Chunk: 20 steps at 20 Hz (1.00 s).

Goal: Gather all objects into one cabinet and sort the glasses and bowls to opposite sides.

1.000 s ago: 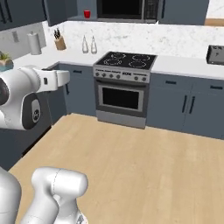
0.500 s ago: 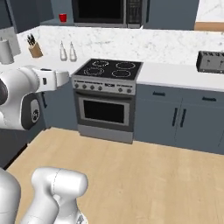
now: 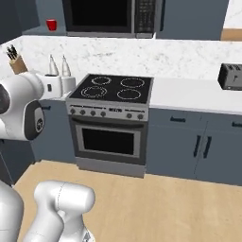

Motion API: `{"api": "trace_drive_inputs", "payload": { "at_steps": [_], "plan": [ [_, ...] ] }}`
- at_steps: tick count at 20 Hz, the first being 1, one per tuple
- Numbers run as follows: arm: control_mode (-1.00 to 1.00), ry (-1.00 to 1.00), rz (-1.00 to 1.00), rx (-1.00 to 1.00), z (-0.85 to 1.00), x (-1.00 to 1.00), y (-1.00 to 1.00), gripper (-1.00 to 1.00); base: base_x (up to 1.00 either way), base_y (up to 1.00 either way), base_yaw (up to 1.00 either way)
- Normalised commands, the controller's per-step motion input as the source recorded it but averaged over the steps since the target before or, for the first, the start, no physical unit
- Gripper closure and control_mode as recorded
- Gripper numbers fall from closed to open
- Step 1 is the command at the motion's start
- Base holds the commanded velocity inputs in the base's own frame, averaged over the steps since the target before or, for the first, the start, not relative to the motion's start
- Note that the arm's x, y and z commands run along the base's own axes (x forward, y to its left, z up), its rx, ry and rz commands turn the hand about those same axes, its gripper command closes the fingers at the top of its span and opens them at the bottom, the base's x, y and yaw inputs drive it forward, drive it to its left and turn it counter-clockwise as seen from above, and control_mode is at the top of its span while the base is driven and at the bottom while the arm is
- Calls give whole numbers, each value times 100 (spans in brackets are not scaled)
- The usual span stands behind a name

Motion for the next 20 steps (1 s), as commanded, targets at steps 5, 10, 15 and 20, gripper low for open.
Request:
{"api": "trace_drive_inputs", "payload": {
  "at_steps": [5, 10, 15, 20],
  "plan": [
    [100, 0, 0, 0, 0, 0, 0, -100, 100, 93, 8],
    [100, 0, 0, 0, 0, 0, 0, -100, 100, 74, 20],
    [100, 0, 0, 0, 0, 0, 0, -100, 38, 3, -3],
    [100, 0, 0, 0, 0, 0, 0, -100, 41, 14, 0]
  ]
}}
